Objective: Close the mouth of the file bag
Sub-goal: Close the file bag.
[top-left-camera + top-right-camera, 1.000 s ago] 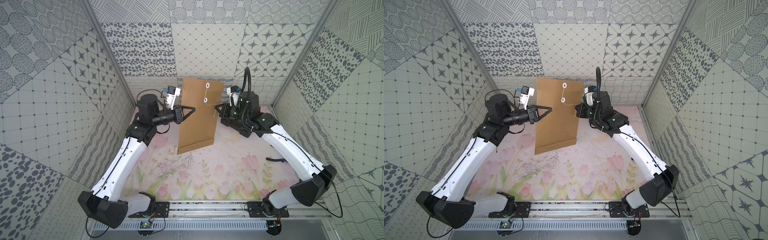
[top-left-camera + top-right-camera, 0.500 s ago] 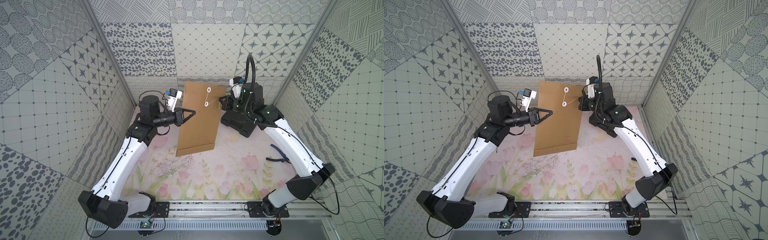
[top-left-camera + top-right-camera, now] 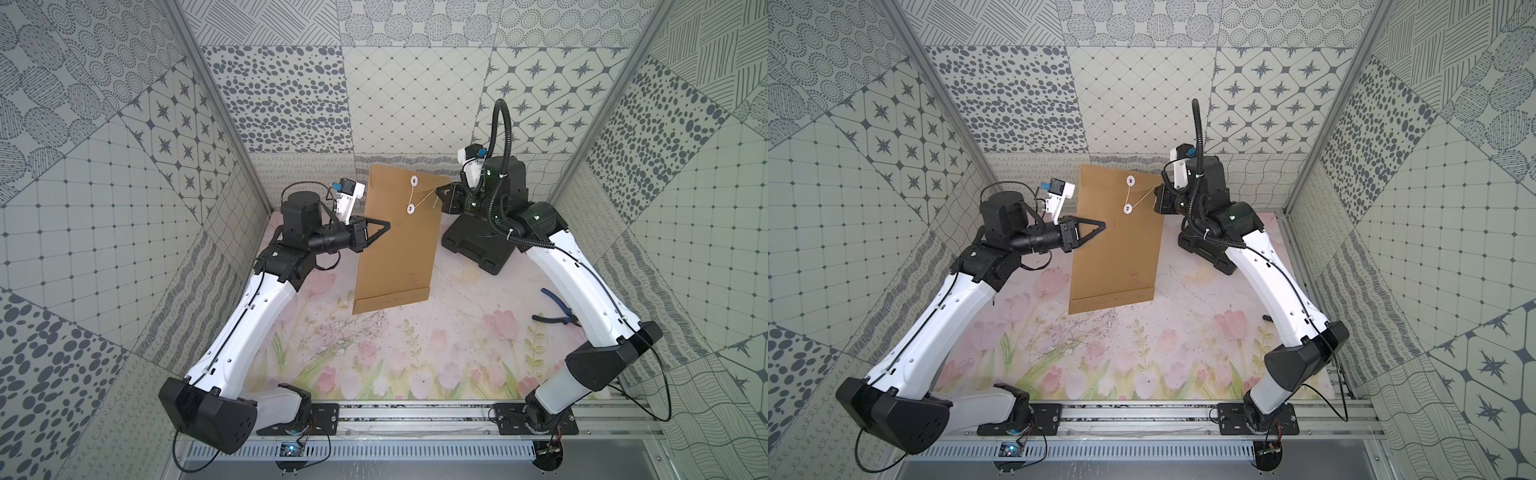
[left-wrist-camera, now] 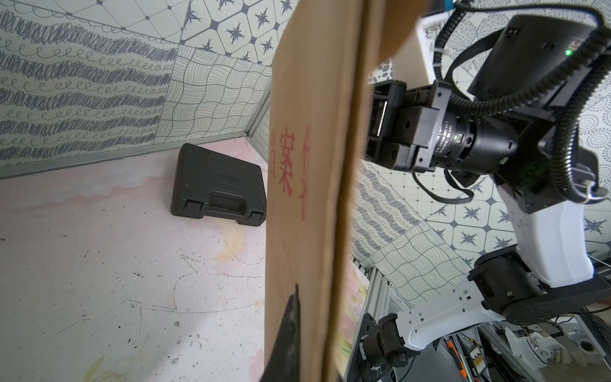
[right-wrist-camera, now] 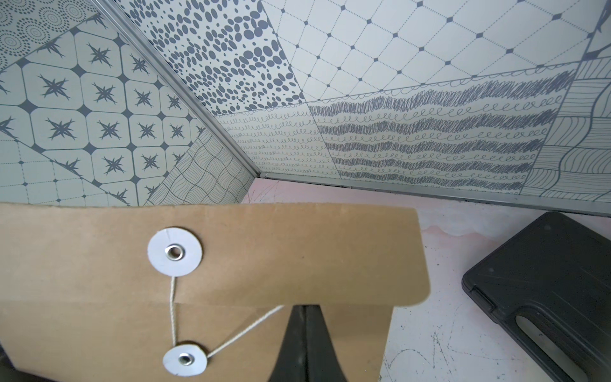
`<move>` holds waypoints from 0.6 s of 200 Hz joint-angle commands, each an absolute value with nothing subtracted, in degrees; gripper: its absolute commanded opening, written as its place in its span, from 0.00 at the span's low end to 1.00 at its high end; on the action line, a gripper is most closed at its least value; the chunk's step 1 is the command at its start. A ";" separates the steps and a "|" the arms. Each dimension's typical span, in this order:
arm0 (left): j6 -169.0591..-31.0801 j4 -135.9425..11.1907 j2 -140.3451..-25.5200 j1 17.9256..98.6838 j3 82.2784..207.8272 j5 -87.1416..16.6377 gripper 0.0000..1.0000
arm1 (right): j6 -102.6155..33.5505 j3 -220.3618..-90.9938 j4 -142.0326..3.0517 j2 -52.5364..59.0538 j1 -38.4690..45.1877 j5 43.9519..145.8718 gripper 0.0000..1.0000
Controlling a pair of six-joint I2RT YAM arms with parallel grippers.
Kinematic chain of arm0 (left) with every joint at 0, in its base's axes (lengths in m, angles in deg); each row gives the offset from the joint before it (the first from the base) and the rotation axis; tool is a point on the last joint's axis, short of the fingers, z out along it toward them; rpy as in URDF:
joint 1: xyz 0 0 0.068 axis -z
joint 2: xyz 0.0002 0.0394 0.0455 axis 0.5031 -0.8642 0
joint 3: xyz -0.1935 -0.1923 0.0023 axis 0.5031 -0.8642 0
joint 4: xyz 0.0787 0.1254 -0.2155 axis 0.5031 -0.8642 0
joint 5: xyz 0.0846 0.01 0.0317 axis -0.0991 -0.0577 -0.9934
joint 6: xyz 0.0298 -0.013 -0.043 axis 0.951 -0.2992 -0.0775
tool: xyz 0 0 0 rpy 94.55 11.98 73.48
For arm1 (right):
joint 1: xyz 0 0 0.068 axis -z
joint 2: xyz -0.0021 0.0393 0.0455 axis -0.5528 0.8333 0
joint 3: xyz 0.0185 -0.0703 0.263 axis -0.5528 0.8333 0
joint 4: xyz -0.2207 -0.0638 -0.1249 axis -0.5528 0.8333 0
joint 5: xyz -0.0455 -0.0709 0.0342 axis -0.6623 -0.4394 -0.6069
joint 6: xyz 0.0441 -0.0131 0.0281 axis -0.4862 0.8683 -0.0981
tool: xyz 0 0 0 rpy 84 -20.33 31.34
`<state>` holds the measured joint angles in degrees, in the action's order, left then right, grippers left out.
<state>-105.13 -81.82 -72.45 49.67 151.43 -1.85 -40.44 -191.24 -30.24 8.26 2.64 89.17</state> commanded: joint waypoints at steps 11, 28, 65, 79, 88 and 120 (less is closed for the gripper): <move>-103.19 -81.13 -72.72 49.32 151.97 -1.67 0.00 | -39.15 -195.04 -30.41 9.85 0.99 90.18 0.00; -103.01 -81.61 -72.97 49.37 152.69 -2.51 0.00 | -39.38 -194.10 -30.56 9.81 -0.34 89.93 0.00; -103.70 -82.90 -74.02 48.28 155.14 -4.85 0.00 | -40.32 -188.28 -31.83 6.97 -1.80 89.01 0.00; -103.94 -82.88 -74.36 47.96 155.59 -4.62 0.00 | -40.02 -187.83 -31.01 6.44 -2.07 88.67 0.00; -103.94 -83.03 -74.47 47.96 155.67 -4.63 0.00 | -39.55 -187.96 -30.39 6.33 -2.14 88.30 0.00; -104.03 -82.89 -74.13 47.96 154.47 -3.61 0.00 | -36.85 -191.11 -27.61 6.95 -2.18 85.38 0.00</move>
<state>-104.83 -83.49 -74.29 48.82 154.43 -4.41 -39.82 -188.22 -28.20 8.78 -2.08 88.21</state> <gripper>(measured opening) 0.047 0.046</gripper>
